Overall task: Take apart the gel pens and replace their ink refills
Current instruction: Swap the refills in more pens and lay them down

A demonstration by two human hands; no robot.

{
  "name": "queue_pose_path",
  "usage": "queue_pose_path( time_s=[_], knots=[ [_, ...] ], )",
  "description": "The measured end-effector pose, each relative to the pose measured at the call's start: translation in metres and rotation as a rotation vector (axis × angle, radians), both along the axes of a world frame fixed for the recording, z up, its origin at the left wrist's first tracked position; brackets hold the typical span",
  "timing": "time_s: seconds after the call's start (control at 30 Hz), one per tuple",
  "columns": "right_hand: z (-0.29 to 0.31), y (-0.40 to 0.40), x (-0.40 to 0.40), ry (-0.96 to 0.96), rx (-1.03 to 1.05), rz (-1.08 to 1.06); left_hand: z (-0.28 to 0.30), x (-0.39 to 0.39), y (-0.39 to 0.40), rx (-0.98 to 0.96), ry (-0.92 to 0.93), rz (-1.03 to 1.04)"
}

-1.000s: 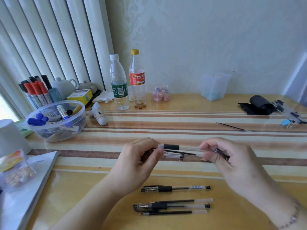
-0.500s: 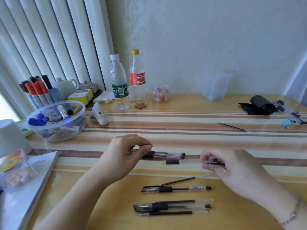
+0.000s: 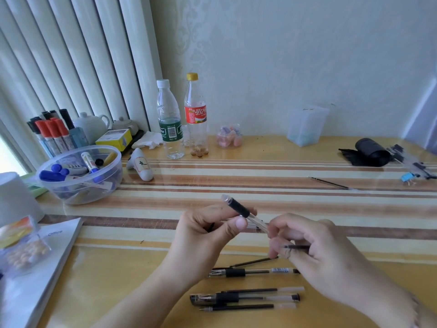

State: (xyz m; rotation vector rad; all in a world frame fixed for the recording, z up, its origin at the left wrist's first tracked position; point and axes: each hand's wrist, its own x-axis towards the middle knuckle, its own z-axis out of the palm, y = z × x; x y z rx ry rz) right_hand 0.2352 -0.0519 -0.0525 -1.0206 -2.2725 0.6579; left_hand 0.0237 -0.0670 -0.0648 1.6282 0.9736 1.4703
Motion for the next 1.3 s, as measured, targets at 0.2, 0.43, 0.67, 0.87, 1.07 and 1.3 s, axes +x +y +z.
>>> queue_pose_path(
  time_s=[0.2, 0.43, 0.67, 0.87, 1.07, 1.3],
  knots=[
    [-0.005, -0.005, -0.01, -0.028, -0.052, 0.069, 0.0, 0.006, -0.006, -0.038, -0.146, -0.067],
    [-0.005, 0.003, 0.003, 0.044, 0.032, -0.018, 0.003, 0.001, -0.004, -0.077, -0.134, -0.035],
    [0.008, 0.012, 0.015, 0.854, -0.362, -0.087, 0.01, -0.019, -0.004, 0.227, 0.821, 0.241],
    [0.009, 0.012, 0.011, 0.996, -0.448, -0.279, 0.004, -0.015, -0.005, 0.191, 0.914, 0.164],
    [0.006, 0.016, 0.01, 0.979, -0.535, -0.29, 0.005, -0.014, -0.005, 0.172, 0.88, 0.152],
    [0.003, 0.017, 0.008, 0.91, -0.531, -0.289, 0.006, -0.014, -0.006, 0.164, 0.86, 0.136]
  ],
)
